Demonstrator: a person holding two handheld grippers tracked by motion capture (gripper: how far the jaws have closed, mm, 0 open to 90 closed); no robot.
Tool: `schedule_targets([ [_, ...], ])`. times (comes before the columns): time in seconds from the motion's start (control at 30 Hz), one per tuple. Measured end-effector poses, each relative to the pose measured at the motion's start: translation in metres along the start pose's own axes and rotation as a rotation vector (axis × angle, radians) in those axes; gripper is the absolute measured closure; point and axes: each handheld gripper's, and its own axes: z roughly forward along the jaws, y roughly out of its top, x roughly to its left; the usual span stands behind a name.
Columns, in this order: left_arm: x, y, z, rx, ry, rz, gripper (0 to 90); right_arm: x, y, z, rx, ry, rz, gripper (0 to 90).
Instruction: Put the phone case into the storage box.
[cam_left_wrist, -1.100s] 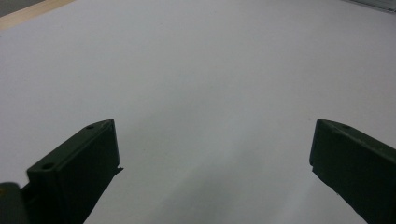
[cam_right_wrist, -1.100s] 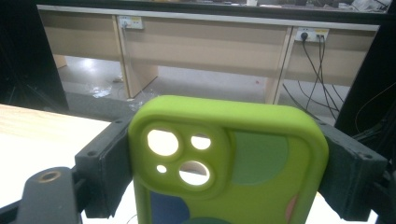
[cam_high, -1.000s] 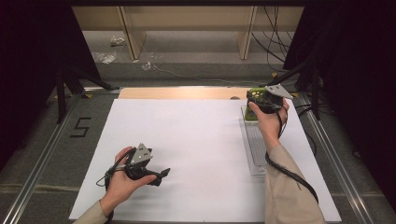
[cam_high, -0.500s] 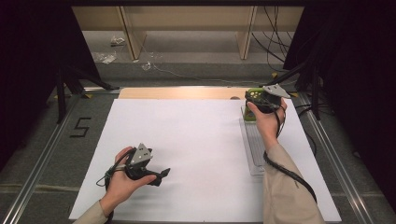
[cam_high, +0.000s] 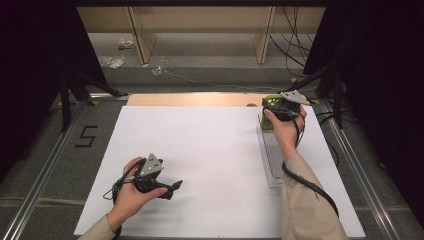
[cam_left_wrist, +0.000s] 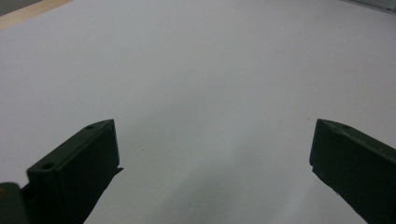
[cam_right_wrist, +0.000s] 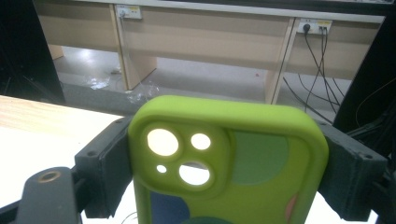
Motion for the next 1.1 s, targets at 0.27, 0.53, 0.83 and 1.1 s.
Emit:
schedule_targets([
  [0.27, 0.0001, 0.0001, -0.0001, 0.001, -0.001, 0.0, 0.9, 0.0006, -0.0009, 0.0017, 0.003, 0.001, 0.0, 16.9],
  [0.53, -0.0001, 0.0001, 0.0001, 0.001, 0.0, 0.001, 0.9, 0.0009, -0.0008, 0.0026, 0.005, 0.003, -0.002, 16.7],
  [0.83, -0.0003, 0.0001, 0.0002, 0.001, 0.0, 0.0, 0.9, 0.0012, -0.0005, 0.0035, 0.007, -0.005, 0.0, 16.2],
  [1.1, -0.0003, 0.0, 0.0004, 0.001, -0.001, 0.0, 0.9, 0.0012, -0.0001, 0.0045, 0.009, -0.001, -0.01, 15.6],
])
